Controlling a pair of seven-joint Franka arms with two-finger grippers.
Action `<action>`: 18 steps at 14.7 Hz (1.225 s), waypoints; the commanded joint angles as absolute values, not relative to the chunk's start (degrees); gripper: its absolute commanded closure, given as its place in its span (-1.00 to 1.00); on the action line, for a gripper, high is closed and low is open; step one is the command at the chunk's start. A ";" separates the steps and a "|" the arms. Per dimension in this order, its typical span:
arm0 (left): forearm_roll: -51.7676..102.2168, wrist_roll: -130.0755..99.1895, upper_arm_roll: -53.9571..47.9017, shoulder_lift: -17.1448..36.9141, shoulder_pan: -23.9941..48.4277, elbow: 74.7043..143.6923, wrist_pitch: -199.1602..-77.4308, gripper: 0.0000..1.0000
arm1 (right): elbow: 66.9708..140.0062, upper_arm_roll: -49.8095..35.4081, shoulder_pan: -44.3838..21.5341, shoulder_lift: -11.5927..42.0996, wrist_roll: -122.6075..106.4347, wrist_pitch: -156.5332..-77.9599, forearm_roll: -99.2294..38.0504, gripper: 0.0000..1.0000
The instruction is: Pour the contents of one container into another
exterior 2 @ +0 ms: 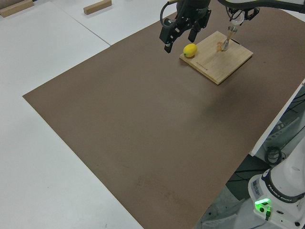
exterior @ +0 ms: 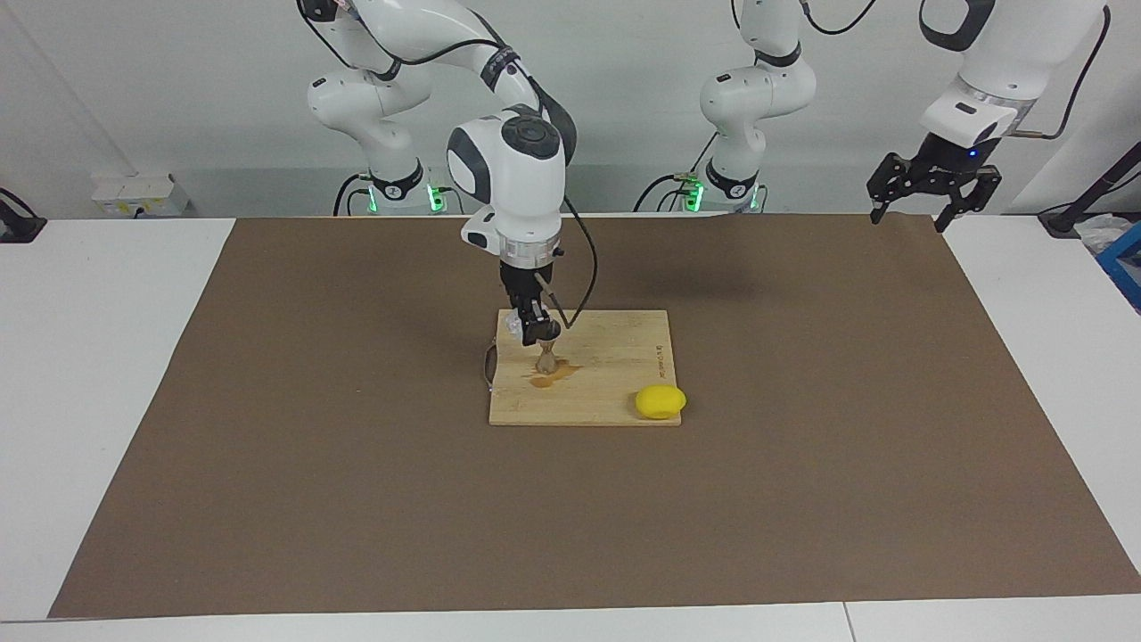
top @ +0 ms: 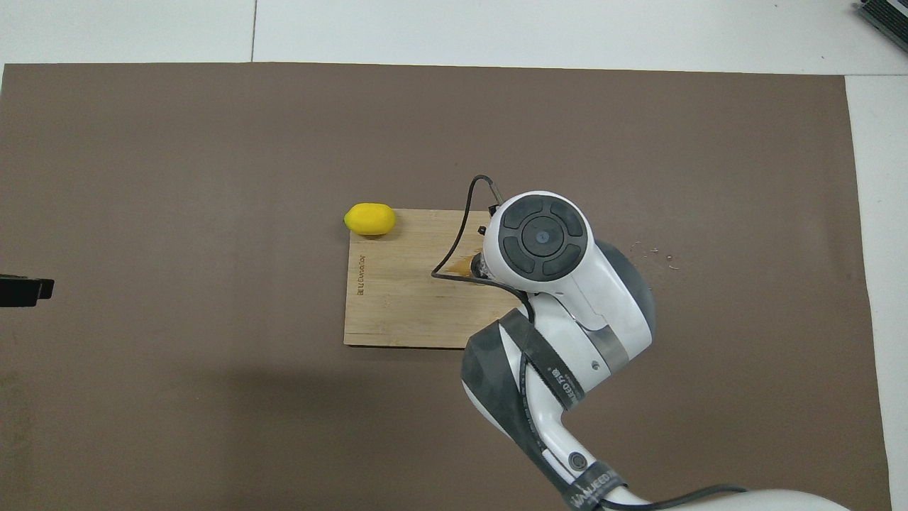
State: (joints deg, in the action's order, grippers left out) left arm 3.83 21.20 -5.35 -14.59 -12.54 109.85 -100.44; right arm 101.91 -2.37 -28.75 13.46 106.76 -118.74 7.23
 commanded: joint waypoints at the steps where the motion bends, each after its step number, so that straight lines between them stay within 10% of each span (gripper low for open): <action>1: 2.99 20.57 -7.03 -15.73 -12.83 110.21 -99.67 -1.00 | 101.07 -2.81 -27.16 14.24 107.14 -119.62 4.41 0.62; 11: 2.90 16.53 -7.65 -14.42 -11.87 110.04 -104.14 -1.00 | 104.58 -2.81 -16.29 14.33 92.68 -119.53 -17.35 0.58; 18: 2.90 10.74 -5.63 -3.88 -7.39 100.82 -103.89 -1.00 | 114.42 -2.81 -1.26 11.78 66.22 -118.21 -36.19 0.53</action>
State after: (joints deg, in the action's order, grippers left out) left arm 3.83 13.20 -7.32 -8.30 -9.98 105.70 -104.25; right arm 110.35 -2.08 -4.86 14.16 72.34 -118.24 -31.66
